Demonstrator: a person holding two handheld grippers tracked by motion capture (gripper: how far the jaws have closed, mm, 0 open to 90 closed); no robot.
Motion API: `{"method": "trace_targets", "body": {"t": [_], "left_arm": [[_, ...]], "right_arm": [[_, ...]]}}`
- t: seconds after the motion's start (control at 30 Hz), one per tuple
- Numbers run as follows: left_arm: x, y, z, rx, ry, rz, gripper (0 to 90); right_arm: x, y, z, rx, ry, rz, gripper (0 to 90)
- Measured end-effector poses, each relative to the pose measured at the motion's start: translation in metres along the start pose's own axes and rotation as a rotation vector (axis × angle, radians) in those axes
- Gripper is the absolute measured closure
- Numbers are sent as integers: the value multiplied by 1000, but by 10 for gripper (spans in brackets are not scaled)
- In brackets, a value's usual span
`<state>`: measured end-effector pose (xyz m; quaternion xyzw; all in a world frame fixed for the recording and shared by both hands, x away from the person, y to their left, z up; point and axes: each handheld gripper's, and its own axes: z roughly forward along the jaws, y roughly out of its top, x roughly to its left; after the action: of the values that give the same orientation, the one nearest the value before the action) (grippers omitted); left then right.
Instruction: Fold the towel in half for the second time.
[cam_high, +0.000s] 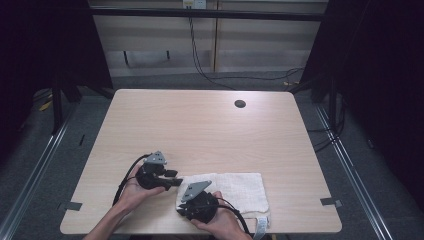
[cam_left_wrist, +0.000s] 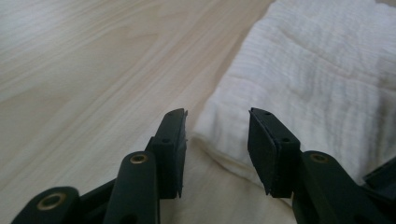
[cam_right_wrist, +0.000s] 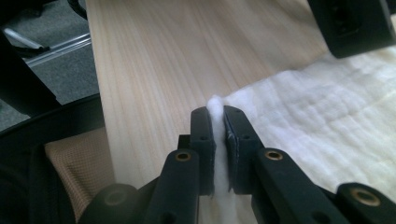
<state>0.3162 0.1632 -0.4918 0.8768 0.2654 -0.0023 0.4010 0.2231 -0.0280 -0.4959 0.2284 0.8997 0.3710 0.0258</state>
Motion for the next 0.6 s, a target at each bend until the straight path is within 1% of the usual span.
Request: {"method": "trace_targets", "body": {"t": [0.03,0.07,0.1,0.13,0.2,0.23,0.3,0.33,0.37,0.43,0.47,0.5,0.53,0.57,0.6], "left_arm": [[-1,0,1,7,5,0,566],[-1,0,3,14,13,8,565],[-1,0,5,16,17,3,557],[-1,0,5,16,17,3,550],[0,-1,7,31,2,8,530],[0,-2,7,28,5,8,530],[0,-1,8,23,16,13,543],[0,-1,8,22,22,10,570],[0,-1,8,29,18,12,613],[-1,-1,8,30,11,11,659],[-2,-1,8,37,13,24,697],[-4,-1,10,31,11,24,729],[-5,-1,10,36,14,24,762],[-6,-1,11,36,11,29,794],[-8,-1,11,33,10,25,821]], "right_arm": [[0,0,0,1,8,11,834],[-1,0,0,2,5,10,834],[-1,0,0,1,3,5,833],[-1,0,0,1,3,5,833],[0,-1,0,-2,-4,-18,832],[1,-1,0,-5,-7,-24,832],[1,-1,0,-5,-10,-16,832],[1,-1,0,-6,-6,-10,832],[0,-1,0,-5,-8,-18,832],[1,-2,-1,-5,-11,-11,832],[1,-2,-1,-6,-12,-11,832],[1,-2,-1,-8,-13,-8,832],[1,-2,0,-7,-14,-6,833],[2,-2,0,-8,-17,-10,833],[2,-2,0,-10,-20,-15,833]]}}
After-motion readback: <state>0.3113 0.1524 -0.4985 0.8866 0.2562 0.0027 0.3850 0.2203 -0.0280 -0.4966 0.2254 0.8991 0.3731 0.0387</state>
